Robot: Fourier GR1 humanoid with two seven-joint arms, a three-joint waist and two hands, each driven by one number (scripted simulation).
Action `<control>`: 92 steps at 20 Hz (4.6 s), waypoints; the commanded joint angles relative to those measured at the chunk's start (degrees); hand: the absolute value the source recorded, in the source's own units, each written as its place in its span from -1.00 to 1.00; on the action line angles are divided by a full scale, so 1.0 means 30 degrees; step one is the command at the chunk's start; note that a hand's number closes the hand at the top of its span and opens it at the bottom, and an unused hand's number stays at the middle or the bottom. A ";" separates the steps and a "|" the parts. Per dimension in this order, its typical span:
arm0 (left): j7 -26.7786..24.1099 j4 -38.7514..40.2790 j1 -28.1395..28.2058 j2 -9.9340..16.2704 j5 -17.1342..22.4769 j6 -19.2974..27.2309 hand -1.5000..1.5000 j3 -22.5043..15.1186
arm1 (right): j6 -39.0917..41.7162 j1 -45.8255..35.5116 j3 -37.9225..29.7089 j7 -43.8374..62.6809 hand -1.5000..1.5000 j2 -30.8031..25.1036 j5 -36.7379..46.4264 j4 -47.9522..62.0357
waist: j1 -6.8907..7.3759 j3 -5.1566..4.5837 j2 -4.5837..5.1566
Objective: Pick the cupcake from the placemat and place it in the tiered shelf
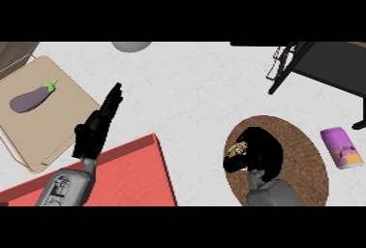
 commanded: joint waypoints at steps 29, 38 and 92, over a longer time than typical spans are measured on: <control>-0.0044 -0.0682 0.0898 -0.0202 -0.0443 -0.0295 0.00 0.0490 | -0.3662 -1.4028 -0.1923 0.5572 1.00 -0.0562 0.5548 0.1768 | -0.0417 -0.0005 -0.0214; -0.0558 -0.0377 0.0677 0.0082 -0.0286 -0.0653 0.00 0.1125 | -0.1259 -1.4830 -0.4857 0.3947 1.00 -0.2152 0.7486 0.0814 | -0.0347 0.0001 -0.0123; 0.0745 -0.1668 0.0792 -0.0860 -0.1322 -0.1281 0.00 0.1304 | -1.1348 -1.7193 -1.2872 -0.5761 1.00 -1.1020 0.6064 1.5853 | -0.0043 -0.0039 -0.0030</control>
